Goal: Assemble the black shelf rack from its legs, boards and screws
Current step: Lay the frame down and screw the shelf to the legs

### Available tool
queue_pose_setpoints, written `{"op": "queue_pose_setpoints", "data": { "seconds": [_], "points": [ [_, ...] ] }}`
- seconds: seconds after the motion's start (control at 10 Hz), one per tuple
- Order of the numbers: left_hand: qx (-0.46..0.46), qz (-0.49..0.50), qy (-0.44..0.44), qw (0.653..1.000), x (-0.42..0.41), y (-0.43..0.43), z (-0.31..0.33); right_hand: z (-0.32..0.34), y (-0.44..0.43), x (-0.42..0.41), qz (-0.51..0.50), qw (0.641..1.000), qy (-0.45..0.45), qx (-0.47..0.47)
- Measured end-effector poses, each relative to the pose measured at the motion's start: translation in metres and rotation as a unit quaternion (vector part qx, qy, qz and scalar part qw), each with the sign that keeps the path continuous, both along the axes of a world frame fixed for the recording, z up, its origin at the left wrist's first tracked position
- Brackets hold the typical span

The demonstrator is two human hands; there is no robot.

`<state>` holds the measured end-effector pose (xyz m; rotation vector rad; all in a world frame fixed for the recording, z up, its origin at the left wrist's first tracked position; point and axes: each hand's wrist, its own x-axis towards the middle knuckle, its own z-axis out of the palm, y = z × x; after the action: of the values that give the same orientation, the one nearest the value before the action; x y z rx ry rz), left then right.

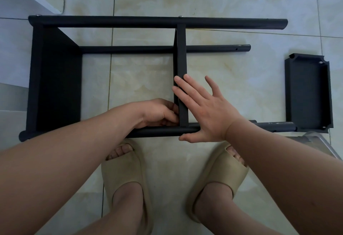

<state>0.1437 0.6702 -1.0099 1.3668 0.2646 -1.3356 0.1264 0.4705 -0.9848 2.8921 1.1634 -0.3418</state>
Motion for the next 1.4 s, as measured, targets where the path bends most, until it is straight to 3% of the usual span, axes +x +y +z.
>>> {"op": "queue_pose_setpoints", "data": {
  "seconds": [0.1,0.5,0.9,1.4],
  "points": [
    [-0.014,0.013,0.021,1.0,-0.0003,0.0004,-0.0029,-0.0001,-0.0001,0.0001,0.001,1.0,-0.002,0.001],
    [0.013,-0.023,-0.024,0.999,0.0002,-0.0014,-0.0024,-0.0021,-0.0005,0.0,0.0,1.0,-0.008,0.01],
    [-0.006,0.003,0.016,1.0,0.0004,-0.0013,0.0003,-0.0008,-0.0002,-0.0001,-0.001,1.0,-0.005,0.007],
    [0.023,-0.005,-0.031,0.999,0.0009,-0.0044,0.0024,-0.0008,0.0,0.0004,-0.001,1.0,0.002,0.008]
  ]
}}
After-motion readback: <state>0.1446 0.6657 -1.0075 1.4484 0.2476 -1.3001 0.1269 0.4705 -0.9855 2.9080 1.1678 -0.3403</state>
